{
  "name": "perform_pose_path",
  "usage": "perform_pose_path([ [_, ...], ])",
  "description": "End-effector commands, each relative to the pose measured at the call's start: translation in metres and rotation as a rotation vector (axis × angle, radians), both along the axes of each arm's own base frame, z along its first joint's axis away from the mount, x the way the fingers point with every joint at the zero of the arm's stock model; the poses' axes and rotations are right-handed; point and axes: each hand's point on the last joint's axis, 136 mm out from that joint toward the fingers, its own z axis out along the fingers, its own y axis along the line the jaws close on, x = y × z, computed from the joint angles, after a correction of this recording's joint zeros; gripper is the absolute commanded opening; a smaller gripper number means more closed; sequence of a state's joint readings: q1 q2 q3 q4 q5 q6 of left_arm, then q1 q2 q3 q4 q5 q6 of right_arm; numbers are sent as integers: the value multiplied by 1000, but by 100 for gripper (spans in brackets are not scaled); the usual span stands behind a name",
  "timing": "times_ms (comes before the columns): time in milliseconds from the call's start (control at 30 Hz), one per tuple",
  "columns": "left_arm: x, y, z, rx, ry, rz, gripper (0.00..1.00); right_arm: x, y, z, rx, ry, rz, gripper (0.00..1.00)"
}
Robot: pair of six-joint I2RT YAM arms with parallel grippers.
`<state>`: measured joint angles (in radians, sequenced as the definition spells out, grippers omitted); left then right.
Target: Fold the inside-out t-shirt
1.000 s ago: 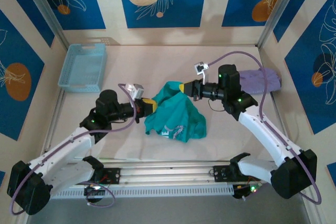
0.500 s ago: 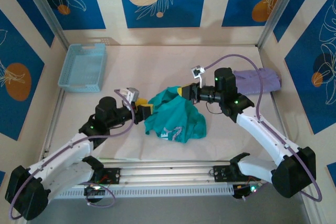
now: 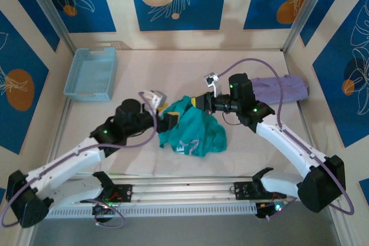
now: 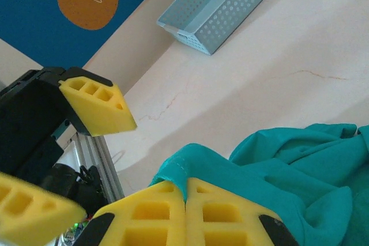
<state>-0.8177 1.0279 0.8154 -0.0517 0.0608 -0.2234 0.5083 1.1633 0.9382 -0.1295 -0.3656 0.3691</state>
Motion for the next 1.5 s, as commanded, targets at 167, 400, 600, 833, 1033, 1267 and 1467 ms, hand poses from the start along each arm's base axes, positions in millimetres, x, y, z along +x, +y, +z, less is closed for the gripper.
perform_pose_path([
  [167, 28, -15, -31, 222, -7, 66, 76, -1, 2, 5, -19, -24, 5, 0],
  [400, 42, -1, -40, 278, -17, 175, 65, -2, -1, -1, -40, -25, -7, 0],
  [600, 39, 15, -47, 315, -2, 217, 54, 0, -6, 1, -60, -45, -30, 0],
  [833, 33, 24, -54, 340, 4, 216, 36, 1, -7, 3, -66, -52, -35, 0],
  [1033, 23, 13, -67, 342, 56, 136, 35, 1, -9, 10, -62, -73, -45, 0],
  [1267, 16, 1, -82, 349, 115, 64, 35, 2, -9, 12, -59, -74, -49, 0],
  [1467, 14, -5, -94, 375, 149, 38, 28, 3, -13, 15, -70, -88, -64, 0],
])
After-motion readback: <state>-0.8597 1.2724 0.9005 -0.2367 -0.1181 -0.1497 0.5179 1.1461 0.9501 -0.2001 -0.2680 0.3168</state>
